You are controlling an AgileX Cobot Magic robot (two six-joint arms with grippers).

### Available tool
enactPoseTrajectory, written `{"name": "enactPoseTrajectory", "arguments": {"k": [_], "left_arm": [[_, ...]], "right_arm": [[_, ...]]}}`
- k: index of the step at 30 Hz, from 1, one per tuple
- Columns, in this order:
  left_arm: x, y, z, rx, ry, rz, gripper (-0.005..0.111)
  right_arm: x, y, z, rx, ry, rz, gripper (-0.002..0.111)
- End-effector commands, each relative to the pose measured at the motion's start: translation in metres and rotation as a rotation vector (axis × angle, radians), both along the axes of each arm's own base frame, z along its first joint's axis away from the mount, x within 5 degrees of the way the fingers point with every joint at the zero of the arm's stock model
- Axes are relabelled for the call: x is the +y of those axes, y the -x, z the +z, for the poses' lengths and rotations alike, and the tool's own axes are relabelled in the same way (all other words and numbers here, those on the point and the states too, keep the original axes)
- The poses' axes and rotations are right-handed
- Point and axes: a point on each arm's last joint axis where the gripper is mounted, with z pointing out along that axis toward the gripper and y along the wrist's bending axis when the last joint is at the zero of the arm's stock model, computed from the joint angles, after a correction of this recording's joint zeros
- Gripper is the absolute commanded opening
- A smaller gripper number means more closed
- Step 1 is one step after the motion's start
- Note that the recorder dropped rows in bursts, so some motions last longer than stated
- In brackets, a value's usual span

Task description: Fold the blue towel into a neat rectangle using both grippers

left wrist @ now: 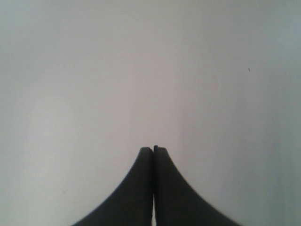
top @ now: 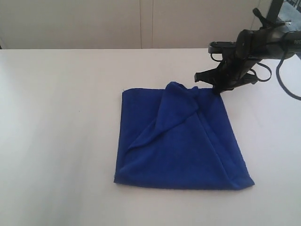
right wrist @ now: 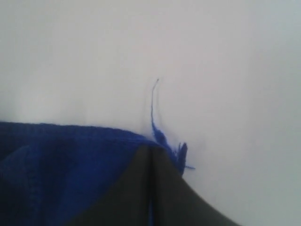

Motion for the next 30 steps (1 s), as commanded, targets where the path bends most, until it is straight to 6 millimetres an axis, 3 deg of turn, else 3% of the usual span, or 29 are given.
{"name": "enactPoseTrajectory", "arguments": {"k": [1,6,20,30], "left_arm": [[-0.001,0.003,0.001,0.002,0.015,0.005,0.000],[-0.001,0.003,0.001,0.002,0.015,0.005,0.000],[-0.001,0.003,0.001,0.002,0.015,0.005,0.000],[-0.002,0.002,0.002,-0.008,0.048,0.016,0.000]], "right_arm": [[-0.006,0.004,0.029,-0.026,0.001,-0.004,0.000],[-0.007,0.021,0.058,0.059,0.010,0.016,0.000],[-0.005,0.050,0.102,0.132,-0.018,0.065,0.000],[0.006,0.063,0.079,0.142,-0.148,0.125,0.000]]}}
